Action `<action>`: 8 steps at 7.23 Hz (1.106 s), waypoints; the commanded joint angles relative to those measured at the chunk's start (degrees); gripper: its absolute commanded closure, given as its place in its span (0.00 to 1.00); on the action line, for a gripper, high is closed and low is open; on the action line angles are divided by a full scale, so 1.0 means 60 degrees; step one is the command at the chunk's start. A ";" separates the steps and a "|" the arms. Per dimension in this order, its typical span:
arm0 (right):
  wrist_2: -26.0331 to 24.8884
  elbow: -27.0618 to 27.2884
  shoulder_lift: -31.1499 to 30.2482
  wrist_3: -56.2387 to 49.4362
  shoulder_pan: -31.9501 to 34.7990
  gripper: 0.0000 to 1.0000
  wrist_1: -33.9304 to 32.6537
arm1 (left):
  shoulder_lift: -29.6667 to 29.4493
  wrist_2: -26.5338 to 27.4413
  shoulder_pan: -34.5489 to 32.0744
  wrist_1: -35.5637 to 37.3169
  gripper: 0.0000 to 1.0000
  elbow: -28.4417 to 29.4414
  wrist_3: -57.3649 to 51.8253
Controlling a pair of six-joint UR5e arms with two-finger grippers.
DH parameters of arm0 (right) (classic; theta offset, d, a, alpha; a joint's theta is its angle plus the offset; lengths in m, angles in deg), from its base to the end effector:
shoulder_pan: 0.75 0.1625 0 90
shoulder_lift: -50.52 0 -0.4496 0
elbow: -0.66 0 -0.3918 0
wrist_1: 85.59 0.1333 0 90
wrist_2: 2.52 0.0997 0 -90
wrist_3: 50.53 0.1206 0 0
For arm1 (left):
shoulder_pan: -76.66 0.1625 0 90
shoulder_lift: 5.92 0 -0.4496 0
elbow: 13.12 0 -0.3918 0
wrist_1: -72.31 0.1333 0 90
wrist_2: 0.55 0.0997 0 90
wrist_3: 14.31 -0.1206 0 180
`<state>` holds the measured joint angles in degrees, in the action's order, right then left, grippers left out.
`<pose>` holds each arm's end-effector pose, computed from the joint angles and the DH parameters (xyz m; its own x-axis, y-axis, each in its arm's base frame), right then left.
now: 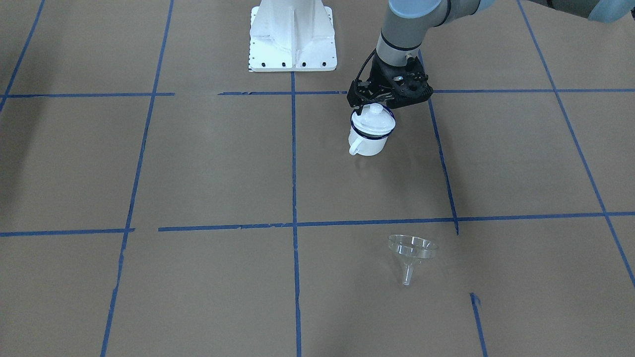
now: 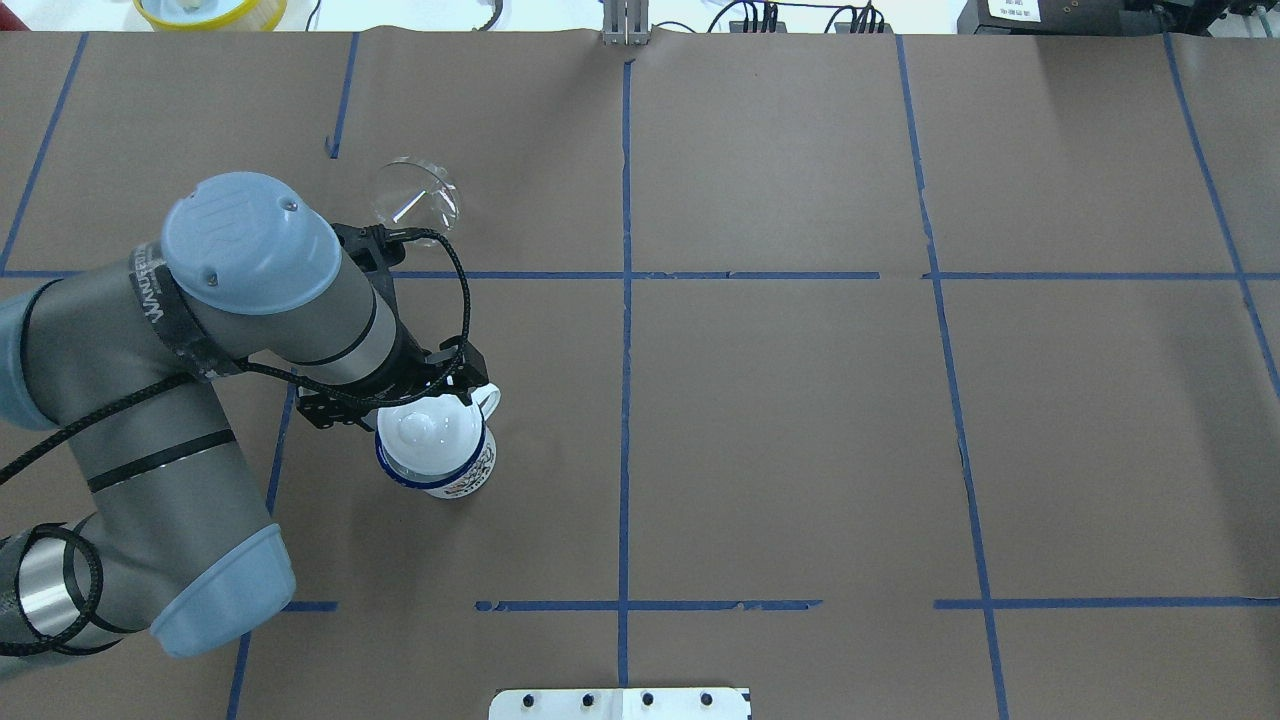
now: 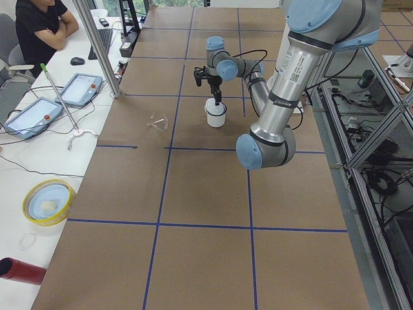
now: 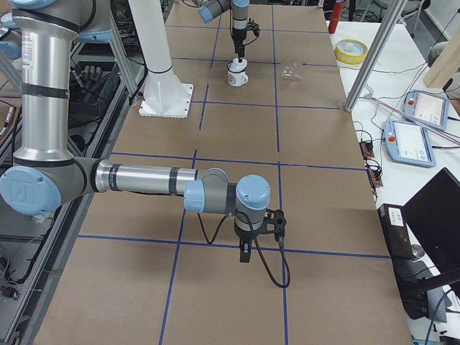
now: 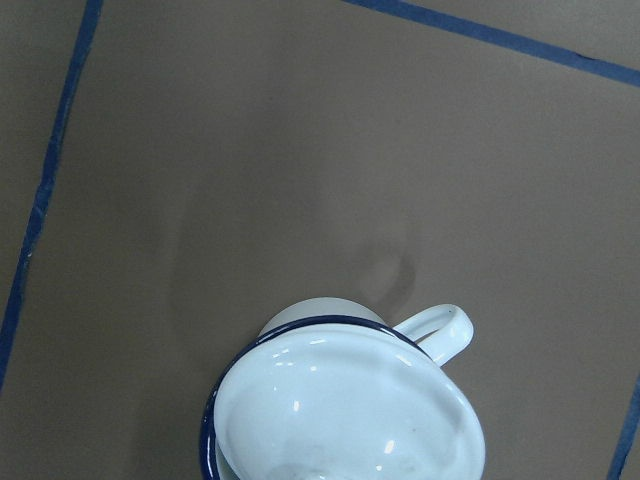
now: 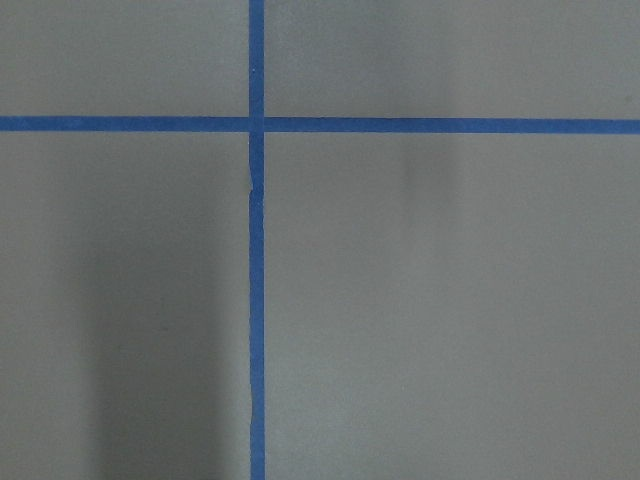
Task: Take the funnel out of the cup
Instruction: 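Lower the white lid onto the mug's opening with the left gripper, then open the left gripper and raise it off the lid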
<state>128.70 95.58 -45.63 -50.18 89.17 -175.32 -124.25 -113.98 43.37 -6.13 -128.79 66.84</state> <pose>0.0532 -0.4418 0.7103 0.7522 0.0161 0.6587 -0.0032 0.9998 -0.0208 0.4479 -0.3962 0.2557 0.6525 -0.2596 -0.7119 0.1811 0.9657 -0.1861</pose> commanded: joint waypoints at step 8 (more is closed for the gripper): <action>0.0000 0.0000 0.0000 0.0000 0.0000 0.00 0.0000 | -0.0508 0.0316 -0.0019 -0.1529 0.00 0.1083 0.0010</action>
<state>128.70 95.58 -45.63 -50.18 89.17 -175.32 -127.37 -112.09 43.33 -14.41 -123.14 66.99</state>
